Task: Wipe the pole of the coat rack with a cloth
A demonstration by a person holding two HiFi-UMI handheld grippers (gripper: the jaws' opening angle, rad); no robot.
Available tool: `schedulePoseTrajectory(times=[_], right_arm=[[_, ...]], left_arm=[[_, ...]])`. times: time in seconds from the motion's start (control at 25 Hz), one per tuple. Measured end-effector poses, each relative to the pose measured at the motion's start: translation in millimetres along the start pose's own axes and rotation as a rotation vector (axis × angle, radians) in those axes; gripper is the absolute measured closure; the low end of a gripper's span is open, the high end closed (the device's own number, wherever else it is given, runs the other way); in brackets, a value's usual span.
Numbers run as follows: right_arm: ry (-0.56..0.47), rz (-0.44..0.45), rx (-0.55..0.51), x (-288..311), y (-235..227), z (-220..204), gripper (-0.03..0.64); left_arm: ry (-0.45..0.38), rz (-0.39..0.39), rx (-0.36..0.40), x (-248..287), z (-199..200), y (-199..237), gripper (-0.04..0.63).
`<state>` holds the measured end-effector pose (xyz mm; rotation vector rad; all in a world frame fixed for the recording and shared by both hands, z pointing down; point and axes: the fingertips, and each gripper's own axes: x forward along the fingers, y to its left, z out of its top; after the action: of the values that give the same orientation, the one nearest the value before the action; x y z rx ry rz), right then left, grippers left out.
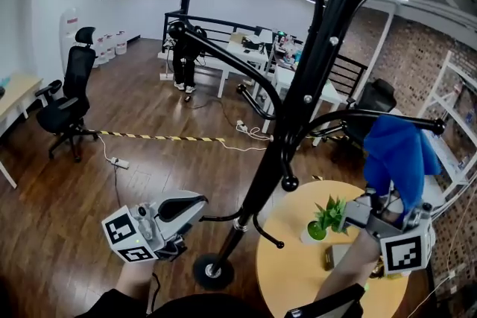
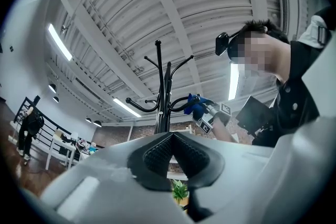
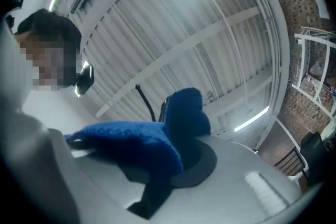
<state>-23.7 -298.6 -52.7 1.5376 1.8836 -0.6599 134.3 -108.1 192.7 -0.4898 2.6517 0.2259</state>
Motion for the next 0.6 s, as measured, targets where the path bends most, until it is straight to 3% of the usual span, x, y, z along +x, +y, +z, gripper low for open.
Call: schedulePoseTrajectory(times=[0.32, 0.48, 0.6], right_arm=[[0.368, 0.063, -0.034, 22.2, 17.0, -140.5, 0.594], [0.468, 0.075, 0.013, -14.7, 22.9, -186.4, 0.594], [0.615, 0.088, 0.072, -54.2, 25.6, -231.1, 0.594]], left_arm=[[0.0, 0.049, -0.017, -17.5, 0.8, 1.2, 0.592], [0.006, 0.073, -0.032, -25.4, -4.8, 4.4, 0.592], [0.009, 0.085, -0.054, -30.1, -4.4, 10.7, 0.592]])
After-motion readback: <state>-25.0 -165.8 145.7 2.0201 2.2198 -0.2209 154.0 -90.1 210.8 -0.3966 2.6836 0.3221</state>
